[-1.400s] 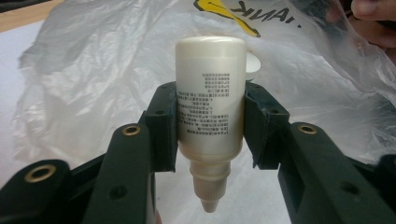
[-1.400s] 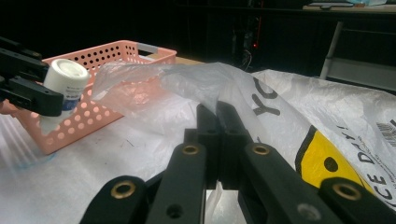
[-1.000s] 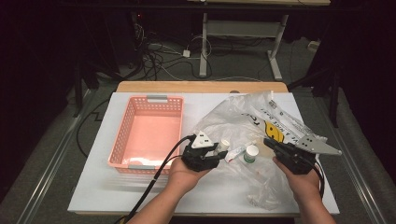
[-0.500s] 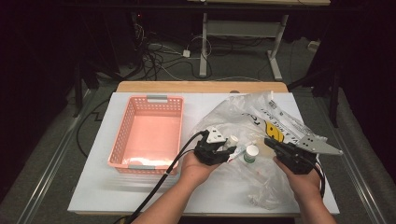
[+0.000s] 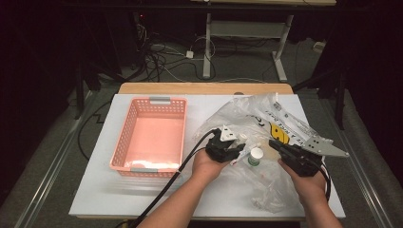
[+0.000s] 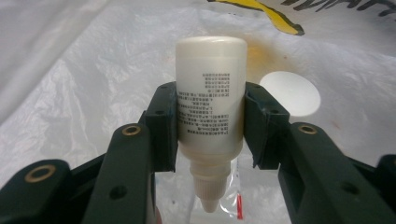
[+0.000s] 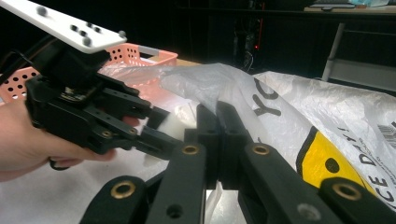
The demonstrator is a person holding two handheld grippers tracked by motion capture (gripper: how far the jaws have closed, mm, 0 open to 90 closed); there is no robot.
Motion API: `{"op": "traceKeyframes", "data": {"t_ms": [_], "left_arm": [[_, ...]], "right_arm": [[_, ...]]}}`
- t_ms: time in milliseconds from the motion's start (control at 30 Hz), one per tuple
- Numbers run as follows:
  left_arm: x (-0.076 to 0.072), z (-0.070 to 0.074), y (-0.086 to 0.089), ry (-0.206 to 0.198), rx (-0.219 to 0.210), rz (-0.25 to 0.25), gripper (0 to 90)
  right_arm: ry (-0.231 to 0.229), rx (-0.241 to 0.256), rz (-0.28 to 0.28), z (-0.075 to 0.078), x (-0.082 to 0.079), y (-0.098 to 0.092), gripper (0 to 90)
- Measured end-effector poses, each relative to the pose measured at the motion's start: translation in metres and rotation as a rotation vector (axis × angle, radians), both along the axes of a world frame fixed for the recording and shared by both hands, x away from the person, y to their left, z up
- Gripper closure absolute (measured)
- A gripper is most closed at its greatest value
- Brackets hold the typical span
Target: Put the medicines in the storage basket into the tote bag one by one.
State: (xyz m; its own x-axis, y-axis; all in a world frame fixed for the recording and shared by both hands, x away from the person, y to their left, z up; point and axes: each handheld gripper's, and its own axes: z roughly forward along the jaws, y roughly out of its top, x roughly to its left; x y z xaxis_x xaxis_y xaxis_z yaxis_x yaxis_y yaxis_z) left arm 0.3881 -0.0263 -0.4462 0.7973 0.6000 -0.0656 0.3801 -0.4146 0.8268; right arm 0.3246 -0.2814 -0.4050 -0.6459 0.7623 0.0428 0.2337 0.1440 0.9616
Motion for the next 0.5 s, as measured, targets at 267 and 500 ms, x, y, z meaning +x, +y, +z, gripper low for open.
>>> {"op": "traceKeyframes", "data": {"t_ms": [267,500], "left_arm": [[0.012,-0.008,-0.015,-0.015,0.03,0.006,57.8],[0.021,-0.018,-0.021,0.0,0.037,0.028,57.7]], "right_arm": [[-0.002,0.005,0.004,0.001,0.001,0.002,90.0],[-0.002,0.006,0.005,0.0,0.001,0.001,90.0]]}}
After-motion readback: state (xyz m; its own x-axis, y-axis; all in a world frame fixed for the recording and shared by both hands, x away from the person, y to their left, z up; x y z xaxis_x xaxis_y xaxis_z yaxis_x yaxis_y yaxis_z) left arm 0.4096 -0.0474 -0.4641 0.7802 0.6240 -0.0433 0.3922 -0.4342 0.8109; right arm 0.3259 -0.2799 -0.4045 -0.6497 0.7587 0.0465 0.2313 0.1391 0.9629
